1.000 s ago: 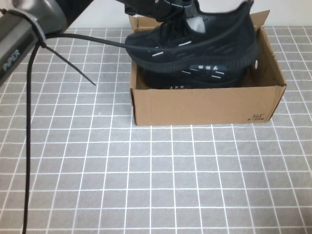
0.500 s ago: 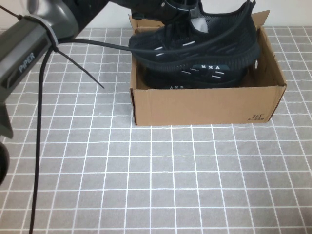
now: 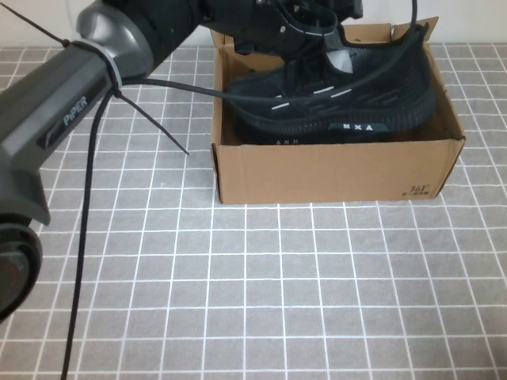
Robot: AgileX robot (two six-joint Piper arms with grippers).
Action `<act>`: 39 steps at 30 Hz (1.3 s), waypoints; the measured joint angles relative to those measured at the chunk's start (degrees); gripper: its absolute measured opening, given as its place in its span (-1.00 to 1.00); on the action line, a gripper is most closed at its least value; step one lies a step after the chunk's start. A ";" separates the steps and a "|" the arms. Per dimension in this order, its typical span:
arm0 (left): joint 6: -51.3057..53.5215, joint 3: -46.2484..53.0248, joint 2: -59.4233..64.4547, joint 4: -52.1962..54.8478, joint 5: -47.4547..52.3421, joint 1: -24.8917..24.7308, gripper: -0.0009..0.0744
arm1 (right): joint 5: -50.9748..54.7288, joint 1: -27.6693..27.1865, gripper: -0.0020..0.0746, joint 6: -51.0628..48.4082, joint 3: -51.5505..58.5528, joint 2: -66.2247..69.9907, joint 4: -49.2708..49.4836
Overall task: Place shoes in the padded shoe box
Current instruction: Place the shoe in the shoe box
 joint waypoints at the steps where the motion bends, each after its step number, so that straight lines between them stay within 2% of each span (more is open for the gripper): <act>1: 0.15 0.00 0.03 -0.11 -0.12 -0.24 -0.98 | 0.00 0.00 -0.96 0.00 0.00 0.00 0.10; 15: 0.84 0.00 2.28 -0.11 -0.25 -0.34 -0.98 | 0.00 0.00 -0.96 0.00 0.00 0.00 0.10; 39: 1.26 -0.49 4.75 -1.56 -5.94 -0.24 -0.98 | 0.00 0.00 -0.96 -0.03 0.00 0.00 0.10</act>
